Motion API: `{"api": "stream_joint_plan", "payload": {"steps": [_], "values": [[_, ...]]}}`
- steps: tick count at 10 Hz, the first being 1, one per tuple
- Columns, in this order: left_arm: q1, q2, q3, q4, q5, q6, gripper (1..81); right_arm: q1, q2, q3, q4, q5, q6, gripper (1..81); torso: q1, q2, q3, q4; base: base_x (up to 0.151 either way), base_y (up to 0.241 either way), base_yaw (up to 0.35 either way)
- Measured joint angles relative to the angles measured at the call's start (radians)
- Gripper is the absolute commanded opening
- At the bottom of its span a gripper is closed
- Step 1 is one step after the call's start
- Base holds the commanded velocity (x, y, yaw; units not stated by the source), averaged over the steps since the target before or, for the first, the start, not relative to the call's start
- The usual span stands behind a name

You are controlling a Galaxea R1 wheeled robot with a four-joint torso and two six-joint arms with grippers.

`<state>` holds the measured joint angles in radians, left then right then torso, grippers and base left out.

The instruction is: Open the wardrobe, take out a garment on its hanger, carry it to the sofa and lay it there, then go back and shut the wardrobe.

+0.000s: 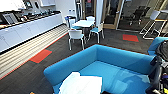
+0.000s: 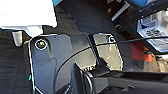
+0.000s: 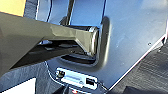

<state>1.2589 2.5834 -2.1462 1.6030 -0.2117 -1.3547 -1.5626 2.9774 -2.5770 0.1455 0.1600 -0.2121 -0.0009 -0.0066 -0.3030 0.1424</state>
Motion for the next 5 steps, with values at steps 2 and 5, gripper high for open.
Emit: {"api": "stream_joint_plan", "payload": {"steps": [2,5], "values": [[0.020,0.043,-0.122,0.007,-0.081,0.000,81.1,0.000,0.002,-0.006,0.000,-0.001,0.000,81.1,0.000,0.000,0.000,-0.016,0.000,0.000,0.000],[0.060,0.097,-0.310,0.012,-0.175,0.000,81.1,0.004,0.010,-0.016,0.000,-0.003,0.003,81.1,0.000,-0.001,0.001,-0.016,0.000,0.000,0.000]]}}
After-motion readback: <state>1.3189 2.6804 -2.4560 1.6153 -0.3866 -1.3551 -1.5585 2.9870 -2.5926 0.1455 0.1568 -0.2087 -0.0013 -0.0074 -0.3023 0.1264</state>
